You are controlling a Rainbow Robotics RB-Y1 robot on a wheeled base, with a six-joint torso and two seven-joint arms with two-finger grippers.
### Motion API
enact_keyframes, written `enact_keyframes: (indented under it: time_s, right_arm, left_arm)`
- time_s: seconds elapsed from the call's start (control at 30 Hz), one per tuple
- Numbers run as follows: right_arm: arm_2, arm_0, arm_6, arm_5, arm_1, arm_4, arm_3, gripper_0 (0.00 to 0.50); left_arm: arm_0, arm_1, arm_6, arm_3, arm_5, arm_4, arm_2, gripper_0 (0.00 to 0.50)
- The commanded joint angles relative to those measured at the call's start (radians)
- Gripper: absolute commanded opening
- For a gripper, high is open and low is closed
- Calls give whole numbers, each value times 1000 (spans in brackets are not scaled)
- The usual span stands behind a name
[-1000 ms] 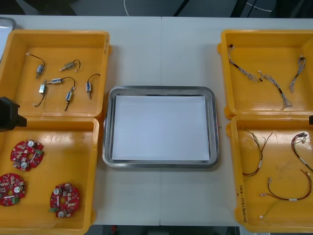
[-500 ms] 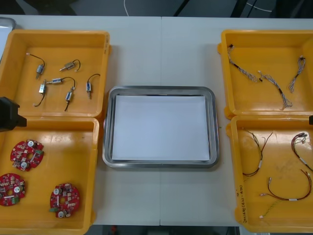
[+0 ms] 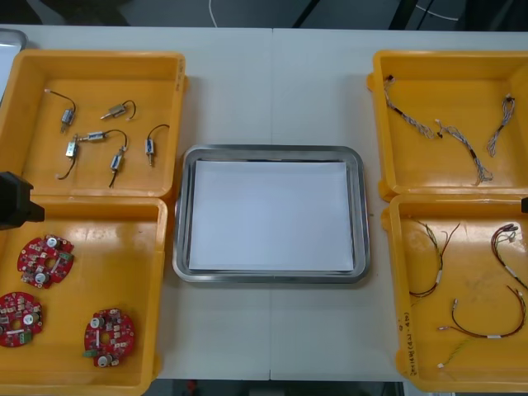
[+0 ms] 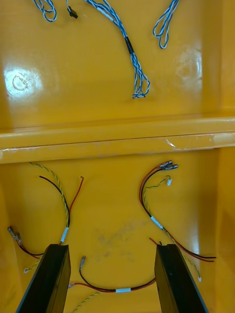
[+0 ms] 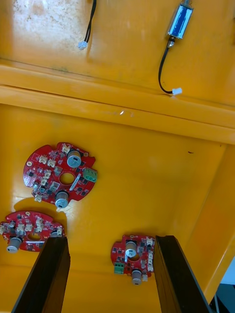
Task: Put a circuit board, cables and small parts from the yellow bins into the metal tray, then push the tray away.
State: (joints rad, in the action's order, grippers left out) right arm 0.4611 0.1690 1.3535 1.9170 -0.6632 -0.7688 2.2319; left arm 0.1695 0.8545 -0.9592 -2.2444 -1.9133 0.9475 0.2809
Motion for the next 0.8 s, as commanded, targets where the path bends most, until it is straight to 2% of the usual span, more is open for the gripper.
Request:
enact_keyframes:
  time_s: [0.03, 0.47, 0.7, 0.8]
  right_arm:
    - [4, -17, -10, 3, -41, 20, 14, 500]
    - [2, -52, 26, 3, -41, 22, 12, 500]
    - [1, -69, 59, 3, -41, 17, -5, 500]
    - [1, -69, 131, 3, -41, 16, -38, 500]
  left_arm:
    - [-35, 3, -76, -38, -7, 10, 21, 500]
    - [-162, 5, -85, -110, 0, -13, 30, 500]
    - [-268, 6, -87, -149, 123, -30, 34, 500]
    - [-323, 6, -90, -159, 197, -38, 34, 500]
